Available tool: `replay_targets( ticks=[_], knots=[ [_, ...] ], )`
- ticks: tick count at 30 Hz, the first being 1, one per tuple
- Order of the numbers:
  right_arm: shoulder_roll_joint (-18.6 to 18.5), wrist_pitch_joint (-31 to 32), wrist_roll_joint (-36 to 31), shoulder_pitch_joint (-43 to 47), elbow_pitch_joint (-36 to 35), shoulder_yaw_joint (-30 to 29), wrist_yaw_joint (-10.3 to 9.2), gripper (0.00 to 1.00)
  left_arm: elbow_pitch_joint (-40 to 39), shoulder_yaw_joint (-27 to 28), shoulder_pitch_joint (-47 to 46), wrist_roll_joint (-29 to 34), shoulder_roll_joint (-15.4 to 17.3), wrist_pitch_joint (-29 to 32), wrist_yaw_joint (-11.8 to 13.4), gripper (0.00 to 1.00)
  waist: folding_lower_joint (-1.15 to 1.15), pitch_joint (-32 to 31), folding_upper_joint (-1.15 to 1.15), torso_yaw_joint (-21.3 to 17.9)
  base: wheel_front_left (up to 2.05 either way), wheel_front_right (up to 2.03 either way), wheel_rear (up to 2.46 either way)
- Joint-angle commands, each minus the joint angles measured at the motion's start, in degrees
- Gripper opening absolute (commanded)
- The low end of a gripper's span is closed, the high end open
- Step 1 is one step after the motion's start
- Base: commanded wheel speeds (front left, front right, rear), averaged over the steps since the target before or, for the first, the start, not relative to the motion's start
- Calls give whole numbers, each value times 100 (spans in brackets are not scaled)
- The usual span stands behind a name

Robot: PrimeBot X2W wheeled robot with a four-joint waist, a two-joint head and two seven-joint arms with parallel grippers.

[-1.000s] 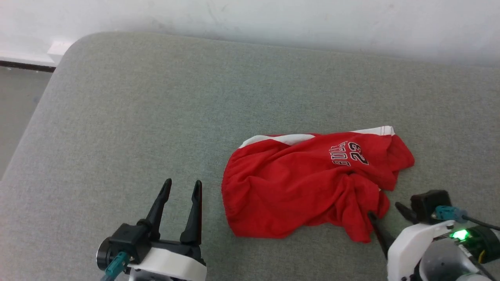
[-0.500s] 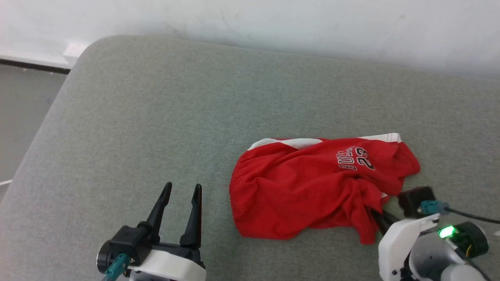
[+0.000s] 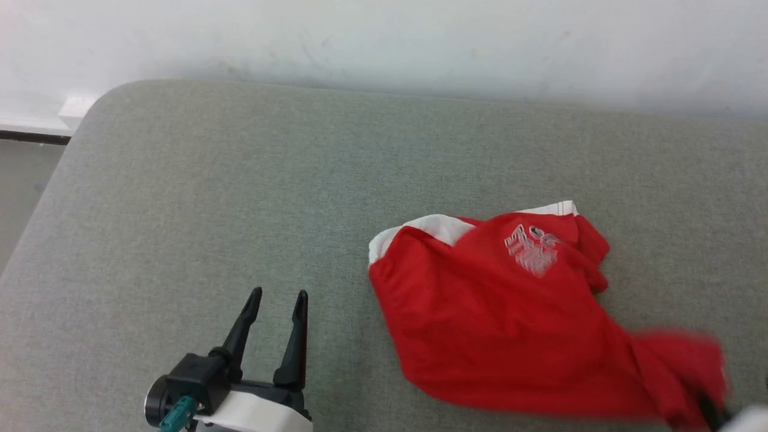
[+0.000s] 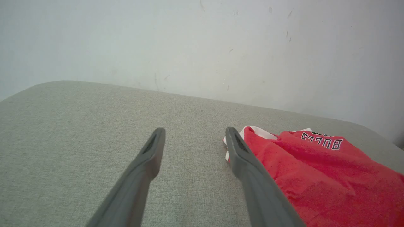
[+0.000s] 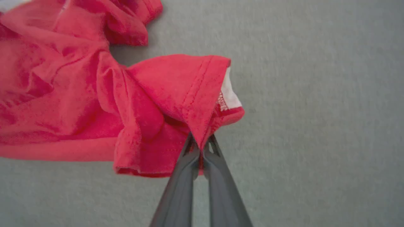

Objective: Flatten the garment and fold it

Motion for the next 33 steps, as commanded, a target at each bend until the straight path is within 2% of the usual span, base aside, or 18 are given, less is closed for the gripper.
replay_targets(
  ticks=[1, 5, 9, 10, 11, 12, 16, 20, 24, 28, 33],
  knots=[
    [25, 213, 12, 327, -22, -150, -5, 0, -22, 7, 59, -31, 41, 8, 18, 100, 1, 45, 0, -30, 0, 0, 0],
    [43, 715, -45, 1085, 180, -524, -5, 0, -39, 17, 68, -57, 78, 36, 30, 100, 1, 121, 0, -56, 0, 0, 0],
    [45, 660, -248, 1129, 528, -556, -5, 0, -51, 36, 33, -82, 106, 50, 50, 100, 1, 151, 0, -97, 0, 0, 0],
    [45, 501, -216, 1004, 576, -524, -5, 16, -53, 41, 31, -85, 113, 52, 58, 100, 1, 147, 0, -116, 0, 0, 0],
    [45, 348, -199, 883, 618, -443, -5, 75, -57, 44, 32, -88, 120, 54, 65, 100, 1, 138, 0, -134, 0, 0, 0],
    [45, 186, -135, 746, 653, -386, -5, 100, -60, 44, 35, -92, 125, 57, 72, 100, 1, 127, 0, -149, 0, 0, 0],
    [46, -325, 114, 311, 529, -260, -5, 100, -72, 18, 42, -96, 132, 71, 89, 100, 1, 70, 0, -171, 0, 0, 0],
    [46, -771, 174, 28, 43, -474, -5, 100, -118, 29, 78, -106, 145, 62, 121, 100, 1, 27, 0, -207, 0, 0, 0],
    [46, -2071, -64, -390, -314, -761, -5, 100, -270, 69, 84, -58, 165, 20, 153, 100, 1, 23, 0, -226, 0, 0, 0],
    [46, -3342, -106, -457, 34, -617, -5, 100, -446, 95, 128, 18, 144, -17, 167, 100, 1, 34, 0, -250, 0, 0, 0],
    [46, -4201, -37, -380, 617, -376, -5, 100, -562, 88, 199, 144, 148, -29, 200, 100, 1, 81, 0, -301, 0, 0, 0]
  ],
)
